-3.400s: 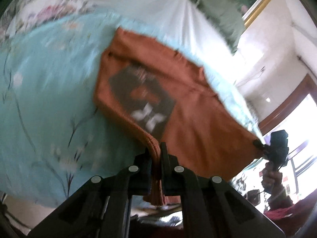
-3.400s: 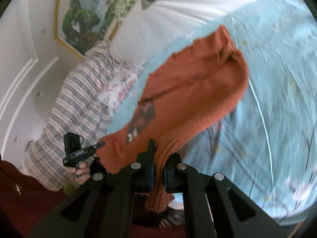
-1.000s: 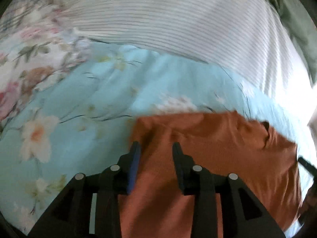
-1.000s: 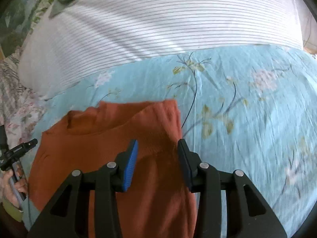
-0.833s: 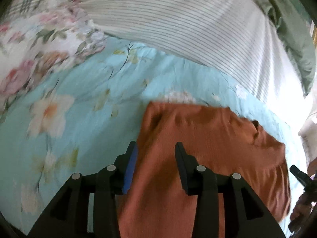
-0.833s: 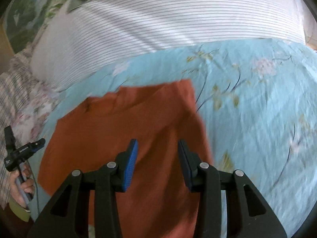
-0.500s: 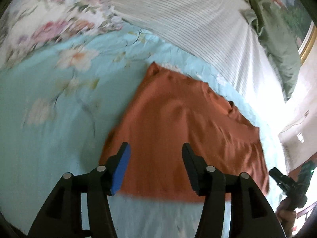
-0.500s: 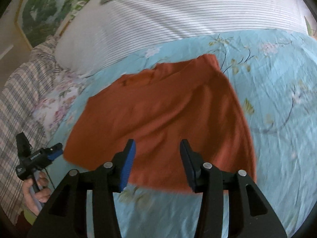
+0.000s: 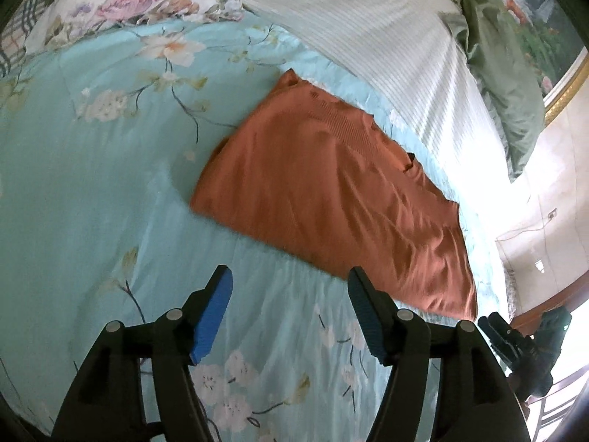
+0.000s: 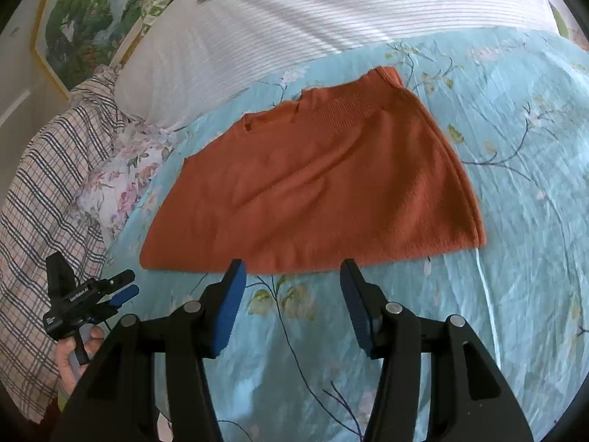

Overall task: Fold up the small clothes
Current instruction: 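Release the sweater and lift both grippers away, then grasp the folded sweater edge with the left gripper while the right gripper grasps the collar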

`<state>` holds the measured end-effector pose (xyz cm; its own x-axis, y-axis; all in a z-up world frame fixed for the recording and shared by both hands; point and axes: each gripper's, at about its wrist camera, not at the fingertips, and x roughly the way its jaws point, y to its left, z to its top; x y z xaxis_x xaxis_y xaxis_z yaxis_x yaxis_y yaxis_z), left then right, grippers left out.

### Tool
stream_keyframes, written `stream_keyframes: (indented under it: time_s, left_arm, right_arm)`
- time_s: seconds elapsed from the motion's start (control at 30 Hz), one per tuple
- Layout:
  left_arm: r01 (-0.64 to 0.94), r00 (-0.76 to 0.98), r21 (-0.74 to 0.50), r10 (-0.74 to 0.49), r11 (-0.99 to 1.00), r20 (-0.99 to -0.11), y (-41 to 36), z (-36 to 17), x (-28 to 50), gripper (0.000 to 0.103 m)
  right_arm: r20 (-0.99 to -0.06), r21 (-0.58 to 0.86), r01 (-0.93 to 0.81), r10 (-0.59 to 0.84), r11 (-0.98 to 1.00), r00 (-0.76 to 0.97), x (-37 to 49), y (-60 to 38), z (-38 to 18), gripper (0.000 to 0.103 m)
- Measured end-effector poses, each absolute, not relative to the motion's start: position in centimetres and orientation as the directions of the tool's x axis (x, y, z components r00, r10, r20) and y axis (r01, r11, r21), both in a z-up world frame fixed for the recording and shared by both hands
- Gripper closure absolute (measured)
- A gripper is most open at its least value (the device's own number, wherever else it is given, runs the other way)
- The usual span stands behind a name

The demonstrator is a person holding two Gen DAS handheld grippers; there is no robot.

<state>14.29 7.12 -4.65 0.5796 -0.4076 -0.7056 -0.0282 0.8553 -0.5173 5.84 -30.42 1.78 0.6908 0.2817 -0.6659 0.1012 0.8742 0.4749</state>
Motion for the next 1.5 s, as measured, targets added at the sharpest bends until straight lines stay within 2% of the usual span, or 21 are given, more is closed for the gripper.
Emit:
stream_keyframes:
  time_s: [0.63, 0.97, 1.03, 1.1, 1.17, 1.33, 1.5]
  left_arm:
    - [-0.136, 0.570, -0.607, -0.440, 0.783, -0.694, 7.4, -7.9, 17.3, 0.033]
    - [-0.176, 0.626, -0.582, -0.367, 0.794, -0.688, 7.6, -8.1, 21.8, 0.035]
    - [-0.180, 0.627, -0.564, -0.348, 0.806, -0.697, 7.2, -7.9, 22.6, 0.045]
    - [-0.167, 0.622, -0.556, -0.351, 0.814, -0.700, 6.8, -7.7, 23.6, 0.082]
    - [-0.148, 0.630, -0.549, -0.350, 0.823, -0.694, 6.4, -6.9, 24.1, 0.094]
    - [-0.005, 0.700, -0.445, -0.315, 0.895, -0.641, 2.3, -2.4, 23.1, 0.097]
    - [0.221, 0.691, -0.386, -0.423, 0.896, -0.586, -4.7, 1.0, 21.8, 0.098]
  right_arm:
    - [-0.654, 0.508, 0.086, 0.319, 0.857, 0.686, 6.7, -29.5, 1.3, 0.048]
    - [-0.655, 0.509, 0.082, 0.324, 0.857, 0.682, 8.2, -29.4, 0.9, 0.048]
    - [-0.650, 0.515, 0.078, 0.329, 0.854, 0.685, 8.9, -29.7, 0.9, 0.048]
    - [-0.645, 0.516, 0.072, 0.333, 0.853, 0.688, 9.5, -30.1, 1.0, 0.048]
    - [-0.636, 0.516, 0.058, 0.338, 0.855, 0.693, 10.1, -30.7, 1.2, 0.048]
    - [-0.608, 0.539, 0.051, 0.346, 0.841, 0.714, 11.5, -32.8, 2.1, 0.048]
    - [-0.589, 0.561, 0.057, 0.350, 0.826, 0.728, 13.1, -35.0, 2.9, 0.048]
